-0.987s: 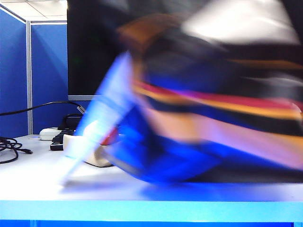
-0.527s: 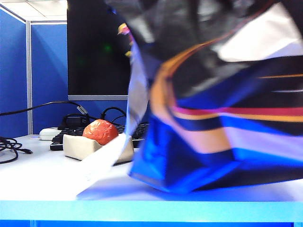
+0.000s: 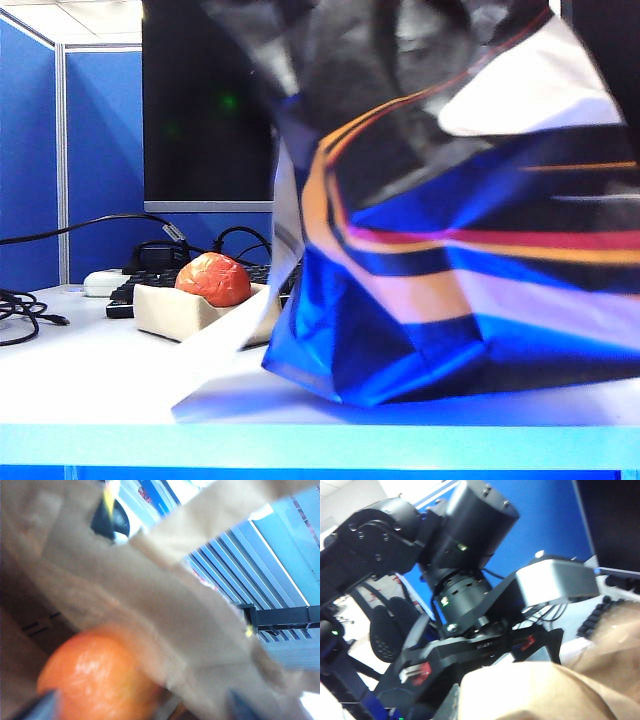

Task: Open the paper bag and put two oranges into the paper bag.

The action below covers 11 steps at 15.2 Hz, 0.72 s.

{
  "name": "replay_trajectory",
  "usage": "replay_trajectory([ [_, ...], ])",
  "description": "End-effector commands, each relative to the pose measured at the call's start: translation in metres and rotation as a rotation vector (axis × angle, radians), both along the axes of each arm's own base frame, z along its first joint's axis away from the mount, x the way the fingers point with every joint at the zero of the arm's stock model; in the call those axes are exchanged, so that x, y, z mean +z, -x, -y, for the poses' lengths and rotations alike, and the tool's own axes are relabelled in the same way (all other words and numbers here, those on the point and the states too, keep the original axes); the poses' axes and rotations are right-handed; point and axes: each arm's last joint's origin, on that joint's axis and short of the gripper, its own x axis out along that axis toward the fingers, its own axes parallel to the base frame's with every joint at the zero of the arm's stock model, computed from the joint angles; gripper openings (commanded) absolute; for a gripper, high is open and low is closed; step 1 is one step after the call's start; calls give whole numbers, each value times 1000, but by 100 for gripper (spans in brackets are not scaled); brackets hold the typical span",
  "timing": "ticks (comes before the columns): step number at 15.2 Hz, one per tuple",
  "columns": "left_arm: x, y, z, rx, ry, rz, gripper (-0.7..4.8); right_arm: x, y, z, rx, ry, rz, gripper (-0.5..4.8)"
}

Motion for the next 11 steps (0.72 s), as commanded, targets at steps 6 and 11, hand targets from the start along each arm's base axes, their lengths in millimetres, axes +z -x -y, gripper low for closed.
replay_trajectory([
  [6,53,3,-19,115,28,240,479,-11,-11,28,-231,129,-4,-1],
  [11,59,15,-41,299,-395,405,479,-10,-14,37,-278,132,4,-1],
])
